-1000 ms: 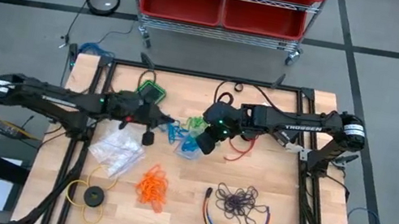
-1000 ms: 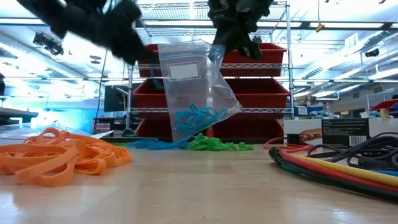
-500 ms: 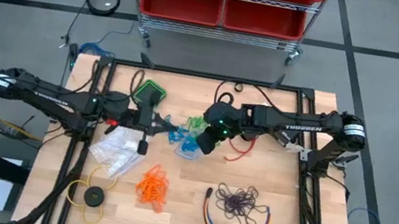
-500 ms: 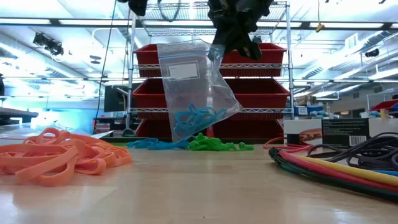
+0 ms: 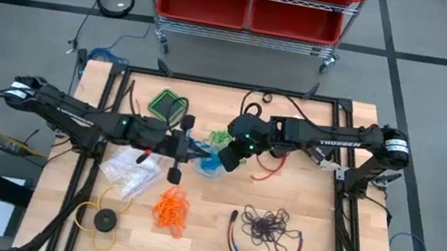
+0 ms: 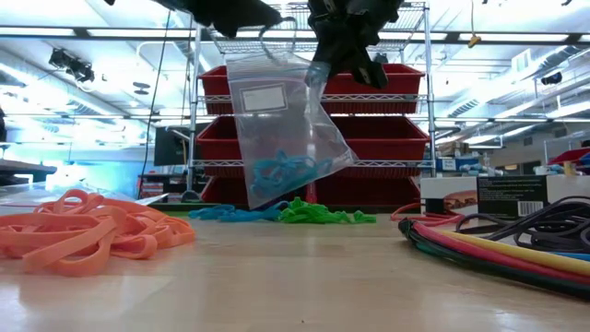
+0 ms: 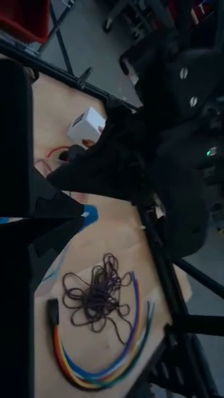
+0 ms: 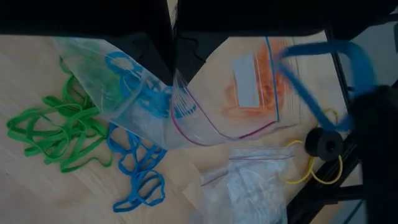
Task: Sort rubber bands
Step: Put the blue rubber band into the transparent zip bag
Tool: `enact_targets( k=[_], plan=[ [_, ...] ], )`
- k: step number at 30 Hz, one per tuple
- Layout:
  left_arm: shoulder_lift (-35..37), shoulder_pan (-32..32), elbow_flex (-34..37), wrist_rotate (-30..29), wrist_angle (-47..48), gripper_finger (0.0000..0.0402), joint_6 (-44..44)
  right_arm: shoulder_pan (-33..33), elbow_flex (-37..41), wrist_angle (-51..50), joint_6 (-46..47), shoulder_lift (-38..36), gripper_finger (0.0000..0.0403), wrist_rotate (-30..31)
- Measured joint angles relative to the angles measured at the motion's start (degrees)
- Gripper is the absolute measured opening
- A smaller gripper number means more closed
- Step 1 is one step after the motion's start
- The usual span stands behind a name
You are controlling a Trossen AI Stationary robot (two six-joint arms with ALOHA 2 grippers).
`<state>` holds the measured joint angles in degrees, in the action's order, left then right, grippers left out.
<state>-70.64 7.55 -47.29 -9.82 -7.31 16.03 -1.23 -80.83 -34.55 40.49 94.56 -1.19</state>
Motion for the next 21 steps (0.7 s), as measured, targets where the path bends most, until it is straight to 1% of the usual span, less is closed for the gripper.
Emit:
enact_targets(
  k=[5, 8, 10, 17, 21],
  plan=[
    [-1.7, 0.1, -0.1, 0.1, 0.6, 0.0000, 0.4, 0.0, 0.0, 0.3, 0.1, 0.0, 0.0000, 0.0],
    [-2.8, 0.1, -0.1, 1.6, 2.1, 0.0013, 0.3, 0.0, 0.0, 0.4, 0.1, 0.0, 0.0000, 0.0],
    [-3.0, 0.1, -0.1, 1.6, 2.8, 0.0034, 0.0, 0.0, 0.0, 0.5, 0.1, 0.0, 0.0000, 0.0],
    [-3.2, 0.1, 0.0, 1.6, 2.5, 0.0141, -1.5, 0.0, 0.0, 0.6, 0.0, 0.0, 0.0000, 0.0],
    [-3.2, 0.1, 0.0, 1.6, 3.1, 0.0182, -1.9, 0.0, 0.0, 0.6, -0.1, 0.0, 0.0000, -0.1]
  ],
)
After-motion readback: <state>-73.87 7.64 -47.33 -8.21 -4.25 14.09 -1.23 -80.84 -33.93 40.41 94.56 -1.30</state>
